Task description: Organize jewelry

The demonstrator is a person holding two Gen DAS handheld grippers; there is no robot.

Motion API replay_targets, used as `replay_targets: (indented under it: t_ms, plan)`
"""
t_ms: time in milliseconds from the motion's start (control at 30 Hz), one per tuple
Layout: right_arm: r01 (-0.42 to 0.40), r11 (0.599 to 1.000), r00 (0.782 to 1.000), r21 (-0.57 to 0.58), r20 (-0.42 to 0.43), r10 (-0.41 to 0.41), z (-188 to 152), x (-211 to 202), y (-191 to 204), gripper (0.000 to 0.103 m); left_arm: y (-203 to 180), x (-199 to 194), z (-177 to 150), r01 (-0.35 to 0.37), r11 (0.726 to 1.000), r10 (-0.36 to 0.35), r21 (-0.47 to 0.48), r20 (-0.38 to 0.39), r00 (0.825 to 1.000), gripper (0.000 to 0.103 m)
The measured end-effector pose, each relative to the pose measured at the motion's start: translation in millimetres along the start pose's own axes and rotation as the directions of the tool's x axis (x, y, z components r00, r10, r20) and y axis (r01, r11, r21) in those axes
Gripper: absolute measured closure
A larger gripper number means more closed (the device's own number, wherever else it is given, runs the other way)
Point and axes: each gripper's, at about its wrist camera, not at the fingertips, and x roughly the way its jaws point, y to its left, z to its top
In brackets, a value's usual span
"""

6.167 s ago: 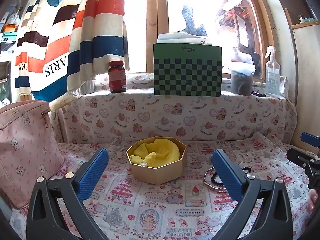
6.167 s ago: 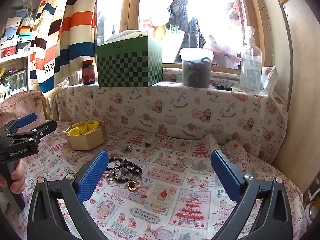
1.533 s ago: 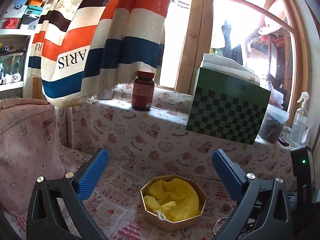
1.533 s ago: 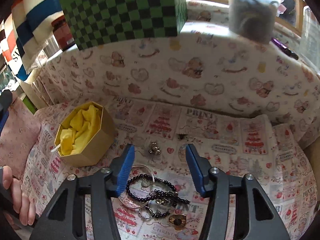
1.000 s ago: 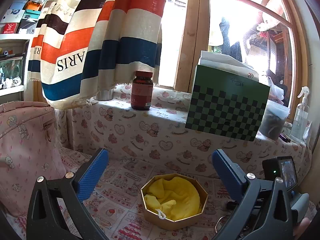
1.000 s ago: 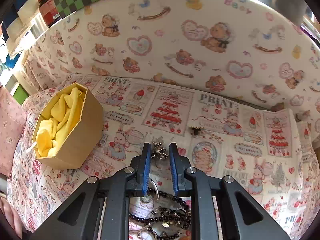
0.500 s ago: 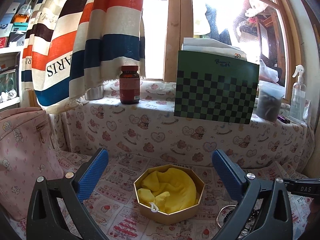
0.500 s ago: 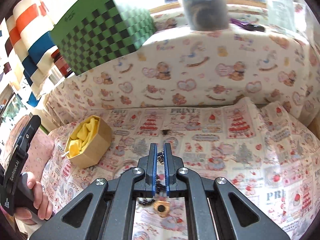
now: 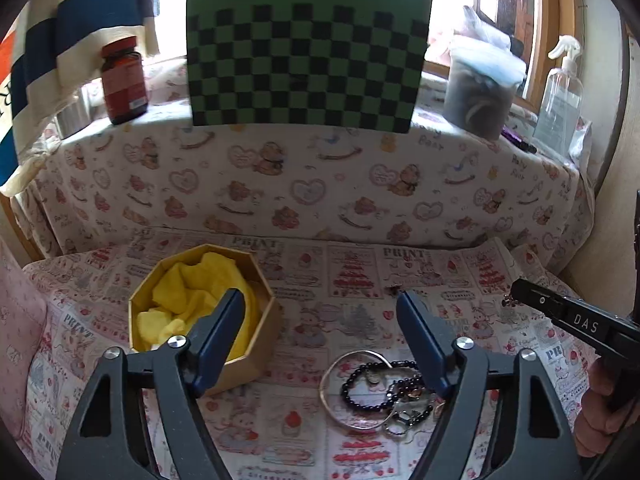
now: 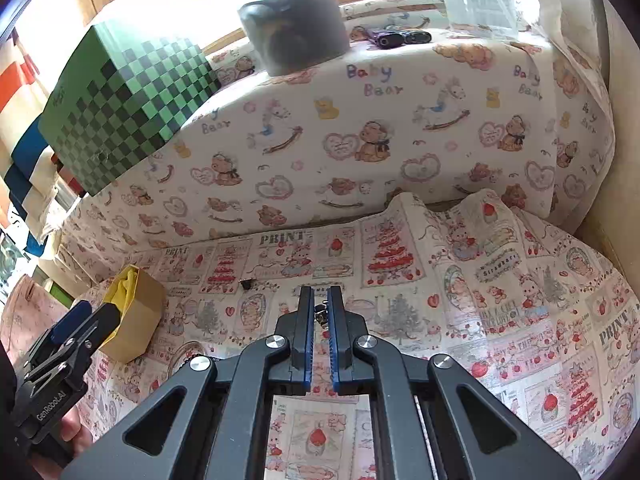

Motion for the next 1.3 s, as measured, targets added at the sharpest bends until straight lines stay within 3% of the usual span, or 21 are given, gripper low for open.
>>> replay_targets:
  t_ms: [133, 300, 433, 667, 800, 933, 967, 1100, 1167, 1300]
  plan:
    - [0.027, 1.000, 1.000, 0.007, 0.004, -0.027, 1.6, 1.7, -9.5, 0.096, -33.3, 30.9, 14.4, 0.022, 1.000, -0.020, 0.015, -0.133, 0.991, 0.043]
    - [0.037, 0.998, 0.999, 0.053, -0.014, -0.036, 3.2, 6.1, -22.7, 0.096, -52.4, 78.7, 23.2, 0.048, 0.997, -0.062, -0.056, -0.306, 0.950, 0.059]
    - [0.041, 0.998, 0.999, 0.050, 0.006, -0.042, 4.7, -0.1, -25.4, 0.096, -57.5, 104.0, 27.2, 0.057, 0.994, -0.087, -0.093, -0.355, 0.931, 0.070]
    - [0.047, 0.997, 0.999, 0.062, 0.001, -0.048, 5.6, -1.5, -28.5, 0.096, -62.4, 119.6, 33.1, -0.002, 0.997, -0.023, -0.072, -0.344, 0.939, 0.077]
    - [0.047, 0.996, 0.999, 0.069, -0.004, -0.047, 6.6, 0.6, -29.6, 0.096, -59.3, 122.9, 37.2, -0.019, 0.997, -0.008, -0.069, -0.374, 0.928, 0.077]
    - [0.051, 0.996, 0.999, 0.067, 0.000, -0.051, 5.9, 0.6, -28.8, 0.096, -62.1, 126.9, 37.0, -0.003, 0.996, -0.030, -0.086, -0.380, 0.924, 0.078]
    - [0.051, 0.997, 0.999, 0.066, -0.001, -0.051, 5.6, 1.0, -28.7, 0.096, -62.5, 128.8, 36.7, 0.004, 0.996, -0.038, -0.089, -0.383, 0.923, 0.085]
    - [0.053, 0.996, 0.999, 0.069, -0.008, -0.052, 4.8, 3.4, -29.5, 0.096, -56.5, 128.8, 36.1, 0.019, 0.996, -0.051, -0.088, -0.381, 0.923, 0.085]
    - [0.053, 0.996, 0.999, 0.072, -0.008, -0.053, 4.9, 3.9, -30.1, 0.096, -52.6, 121.2, 36.9, 0.023, 0.997, -0.051, -0.080, -0.371, 0.927, 0.085]
    - [0.047, 0.997, 0.999, 0.065, -0.004, -0.047, 3.9, 3.7, -28.1, 0.096, -39.9, 83.3, 40.7, 0.023, 0.998, -0.037, -0.050, -0.303, 0.952, 0.085]
